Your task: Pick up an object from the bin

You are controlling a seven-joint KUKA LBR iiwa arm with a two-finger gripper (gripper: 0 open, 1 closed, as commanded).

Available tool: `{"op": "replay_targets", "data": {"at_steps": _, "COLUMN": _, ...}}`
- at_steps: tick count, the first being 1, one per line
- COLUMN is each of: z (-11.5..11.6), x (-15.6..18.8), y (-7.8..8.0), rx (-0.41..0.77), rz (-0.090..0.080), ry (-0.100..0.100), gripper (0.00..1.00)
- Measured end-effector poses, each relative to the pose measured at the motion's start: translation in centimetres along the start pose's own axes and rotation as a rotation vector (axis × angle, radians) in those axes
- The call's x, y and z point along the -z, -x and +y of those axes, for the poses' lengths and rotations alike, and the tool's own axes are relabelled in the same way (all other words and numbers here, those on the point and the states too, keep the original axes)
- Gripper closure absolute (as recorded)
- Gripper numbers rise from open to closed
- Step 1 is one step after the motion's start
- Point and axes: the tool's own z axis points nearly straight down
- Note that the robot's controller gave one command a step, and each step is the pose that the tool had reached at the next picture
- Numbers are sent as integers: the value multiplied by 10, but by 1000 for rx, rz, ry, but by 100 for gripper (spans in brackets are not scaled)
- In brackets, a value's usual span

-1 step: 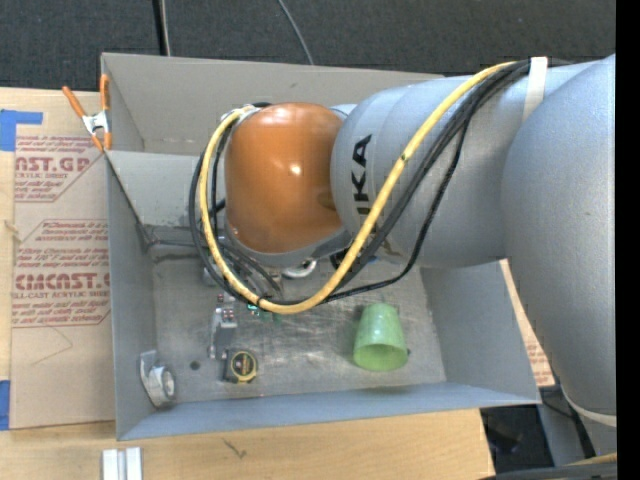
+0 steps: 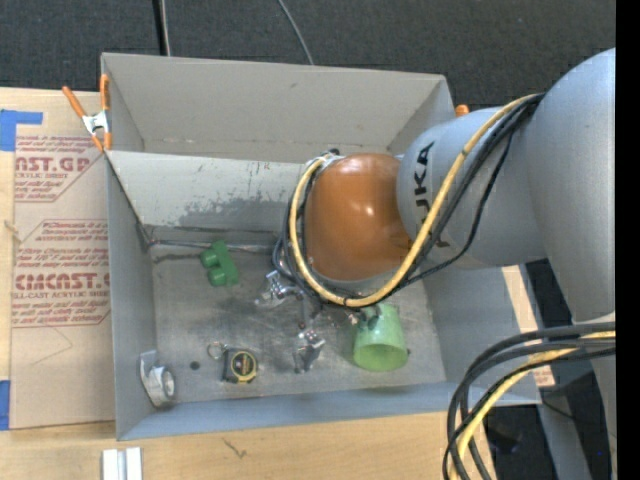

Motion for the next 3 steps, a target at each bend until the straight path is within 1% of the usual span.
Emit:
{"op": "replay_targets", "data": {"at_steps": 1, "z": 111, "x": 1, "y": 48, "rx": 100, "rz": -9, "ry": 4, "gripper": 0}}
{"op": "replay_targets", "data": {"at_steps": 2, "z": 19, "x": 12, "y": -6, "rx": 363, "rz": -3, "ry": -1, "gripper": 0}}
{"op": "replay_targets", "data": {"at_steps": 3, "z": 93, "x": -24, "y": 6, "rx": 494, "rz": -15, "ry": -5, "gripper": 0}}
